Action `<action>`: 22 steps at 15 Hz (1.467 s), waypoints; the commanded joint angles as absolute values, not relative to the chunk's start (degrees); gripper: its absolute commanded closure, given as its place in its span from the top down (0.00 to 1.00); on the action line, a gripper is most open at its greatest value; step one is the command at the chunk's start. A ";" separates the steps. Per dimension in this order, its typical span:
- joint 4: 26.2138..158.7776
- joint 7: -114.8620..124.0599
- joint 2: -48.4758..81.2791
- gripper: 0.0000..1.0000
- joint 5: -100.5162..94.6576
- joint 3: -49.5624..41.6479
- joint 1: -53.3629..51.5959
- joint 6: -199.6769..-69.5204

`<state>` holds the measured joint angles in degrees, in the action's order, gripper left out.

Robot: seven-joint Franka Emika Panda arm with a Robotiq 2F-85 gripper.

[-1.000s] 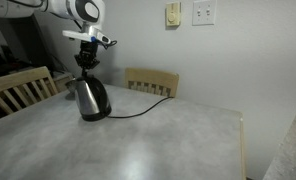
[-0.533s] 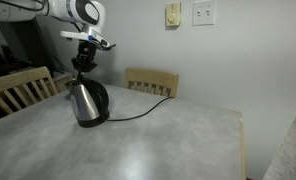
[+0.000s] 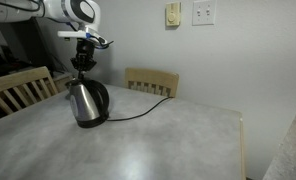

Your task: Close the kettle

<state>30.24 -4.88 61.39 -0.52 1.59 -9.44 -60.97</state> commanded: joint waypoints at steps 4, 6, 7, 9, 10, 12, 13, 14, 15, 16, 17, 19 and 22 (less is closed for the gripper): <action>20.04 -7.80 63.40 0.00 -8.24 -0.61 -13.80 -61.32; 18.35 -7.59 63.34 0.00 -8.70 -0.81 -13.95 -61.79; 22.65 -7.14 60.58 0.00 -8.81 -0.41 -13.82 -64.03; 22.10 -6.86 60.54 0.00 -8.44 -0.16 -13.53 -64.59; 22.16 -6.50 60.40 0.26 -8.19 -0.02 -13.41 -64.67; 22.18 -5.24 60.25 0.33 -7.45 0.36 -13.09 -64.80; 22.22 -5.42 60.14 0.40 -7.41 0.42 -13.09 -64.73; 22.27 -5.16 60.09 0.47 -7.14 0.57 -12.97 -64.62; 22.28 -5.08 60.04 0.55 -6.98 0.63 -12.92 -64.57; 22.40 -5.02 59.93 0.61 -6.78 0.73 -12.87 -64.30; 22.42 -5.03 59.92 0.69 -6.67 0.76 -12.83 -64.29; 22.57 -5.10 59.78 0.83 -6.47 0.86 -12.79 -64.00; 22.65 -5.02 59.57 1.00 -6.20 1.09 -12.77 -63.67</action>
